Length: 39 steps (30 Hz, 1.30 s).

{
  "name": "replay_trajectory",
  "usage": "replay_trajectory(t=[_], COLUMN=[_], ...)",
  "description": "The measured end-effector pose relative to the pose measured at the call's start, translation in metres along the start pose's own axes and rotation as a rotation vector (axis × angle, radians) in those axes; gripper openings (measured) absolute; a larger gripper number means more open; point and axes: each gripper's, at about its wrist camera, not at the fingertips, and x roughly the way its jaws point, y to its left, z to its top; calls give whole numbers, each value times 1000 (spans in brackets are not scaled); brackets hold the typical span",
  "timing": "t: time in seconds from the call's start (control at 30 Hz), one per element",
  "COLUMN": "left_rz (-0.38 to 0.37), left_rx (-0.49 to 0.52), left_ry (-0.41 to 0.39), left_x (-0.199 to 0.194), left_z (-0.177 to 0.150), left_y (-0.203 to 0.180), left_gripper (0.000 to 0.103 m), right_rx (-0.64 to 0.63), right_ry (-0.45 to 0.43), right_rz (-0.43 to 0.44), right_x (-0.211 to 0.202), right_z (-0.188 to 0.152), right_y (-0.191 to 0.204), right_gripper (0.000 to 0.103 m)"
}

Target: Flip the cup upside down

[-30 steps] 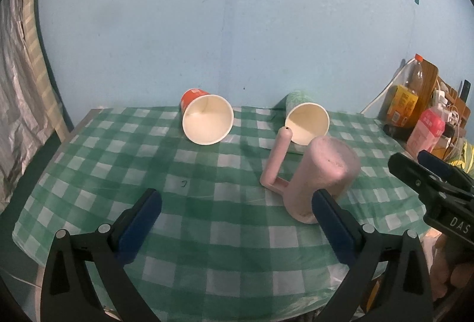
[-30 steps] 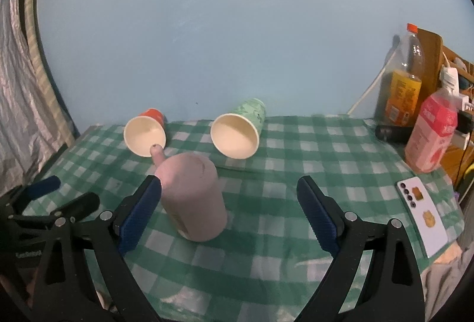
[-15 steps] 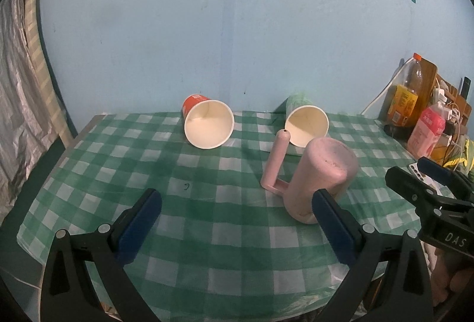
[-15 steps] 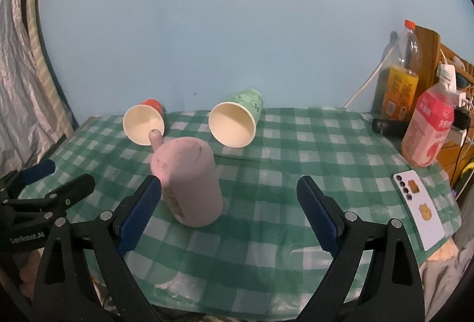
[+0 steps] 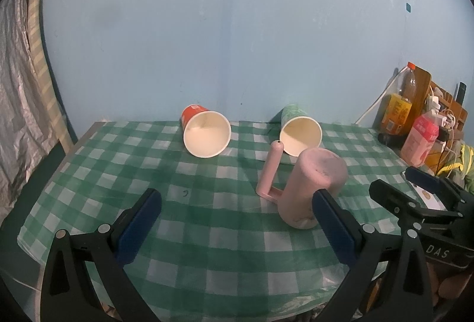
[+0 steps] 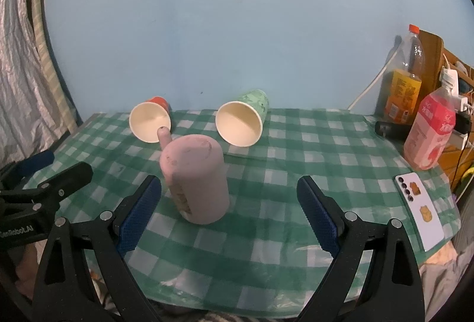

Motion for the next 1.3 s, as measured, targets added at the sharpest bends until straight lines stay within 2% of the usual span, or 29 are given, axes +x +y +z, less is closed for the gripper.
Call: replay_trajectory(t=[0.3,1.3], left_rz=[30,27], left_rx=[25,28], left_ry=[22,27], left_x=[3,2], left_z=[-1,-2], left_y=[-4,-4], left_gripper=[102,102], right_rx=[3,-5], right_ry=[14,22], right_rz=[2,7], right_x=[3,5], right_z=[-1,-4], right_y=[2,5], right_gripper=[92,92])
